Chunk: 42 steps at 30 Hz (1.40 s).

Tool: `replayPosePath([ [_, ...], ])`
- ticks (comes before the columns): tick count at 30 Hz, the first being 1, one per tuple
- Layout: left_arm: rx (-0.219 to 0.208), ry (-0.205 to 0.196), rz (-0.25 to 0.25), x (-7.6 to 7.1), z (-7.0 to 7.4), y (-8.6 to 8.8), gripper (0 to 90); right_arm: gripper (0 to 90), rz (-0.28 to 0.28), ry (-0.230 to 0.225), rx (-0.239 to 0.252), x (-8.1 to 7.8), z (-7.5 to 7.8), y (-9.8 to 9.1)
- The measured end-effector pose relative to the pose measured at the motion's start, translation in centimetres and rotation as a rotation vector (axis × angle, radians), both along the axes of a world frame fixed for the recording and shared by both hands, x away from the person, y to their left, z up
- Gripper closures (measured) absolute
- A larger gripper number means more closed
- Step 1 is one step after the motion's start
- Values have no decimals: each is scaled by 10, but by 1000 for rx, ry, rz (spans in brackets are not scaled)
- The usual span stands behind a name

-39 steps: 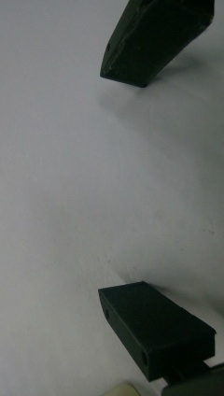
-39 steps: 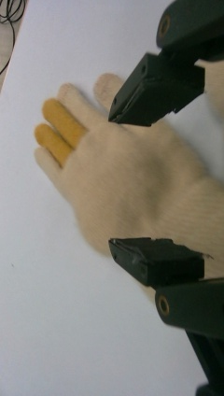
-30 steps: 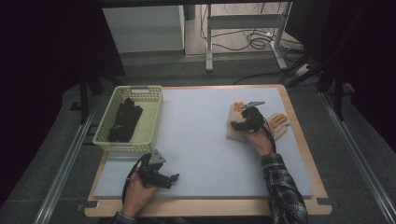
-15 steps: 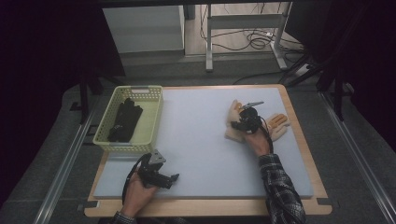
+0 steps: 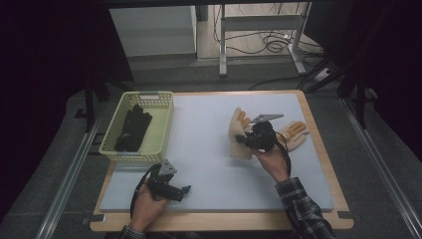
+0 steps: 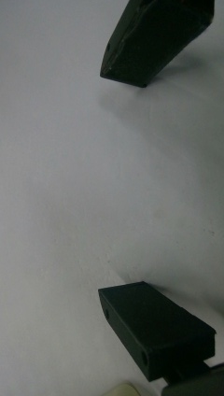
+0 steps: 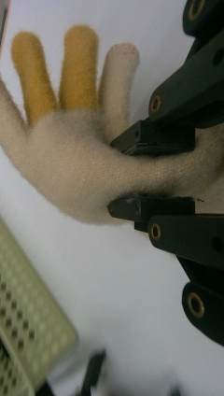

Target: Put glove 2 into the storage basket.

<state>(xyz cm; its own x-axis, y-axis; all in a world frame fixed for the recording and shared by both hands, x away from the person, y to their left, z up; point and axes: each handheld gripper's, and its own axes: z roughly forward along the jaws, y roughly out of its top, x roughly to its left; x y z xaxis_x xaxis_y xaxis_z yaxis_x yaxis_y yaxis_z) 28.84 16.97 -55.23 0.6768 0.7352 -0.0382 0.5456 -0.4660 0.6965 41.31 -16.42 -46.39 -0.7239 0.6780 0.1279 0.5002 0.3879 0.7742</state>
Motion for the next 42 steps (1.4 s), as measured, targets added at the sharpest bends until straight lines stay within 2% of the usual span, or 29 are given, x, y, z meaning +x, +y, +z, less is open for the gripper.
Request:
replayPosePath([
  [4, 0, -2, 0, 0, 0, 0, 3, 699, 51, 1, -11, -22, -2, 18],
  [10, -2, 0, 2, 0, 0, 0, 3, 675, 83, 17, -46, -40, -27, 44],
  [12, -2, -1, 2, 0, 0, 0, 3, 621, 85, 34, -29, -43, -36, 50],
  [14, -2, -1, 2, 0, 0, 0, 4, 507, 95, 50, -29, -46, -42, 56],
  [17, -1, -2, 1, 0, 0, 0, 4, 423, 95, 15, -45, -53, -38, 58],
  [19, -2, -1, 2, 0, 0, 0, 3, 424, 85, -6, -45, -52, -32, 53],
  [21, -1, -1, 1, 0, 0, 0, 3, 447, 67, -13, -46, -51, -26, 44],
  [25, -2, -1, 2, 0, 0, 0, 4, 599, 36, -8, -82, -47, -28, 23],
  [29, -2, -1, 2, 0, 0, 0, 4, 605, 30, 20, -51, -46, -36, 12],
  [32, -2, -1, 2, 0, 0, 0, 3, 570, 58, 41, -22, -44, -43, 14],
  [34, -2, -1, 2, 0, 0, 0, 4, 557, 88, 72, -28, -44, -50, 21],
  [35, -2, -1, 2, 0, 0, 0, 4, 572, 99, 83, -39, -44, -54, 25],
  [37, -2, -1, 2, 0, 0, 0, 4, 685, 112, 94, -80, -48, -64, 32],
  [38, -2, -1, 2, 0, 0, 0, 4, 791, 115, 69, -76, -51, -64, 32],
  [40, -2, -1, 2, 0, 0, 0, 4, 826, 117, 61, -93, -55, -61, 34],
  [42, 0, -2, 0, 0, 0, 0, 4, 828, 125, 11, -98, -61, -50, 35],
])
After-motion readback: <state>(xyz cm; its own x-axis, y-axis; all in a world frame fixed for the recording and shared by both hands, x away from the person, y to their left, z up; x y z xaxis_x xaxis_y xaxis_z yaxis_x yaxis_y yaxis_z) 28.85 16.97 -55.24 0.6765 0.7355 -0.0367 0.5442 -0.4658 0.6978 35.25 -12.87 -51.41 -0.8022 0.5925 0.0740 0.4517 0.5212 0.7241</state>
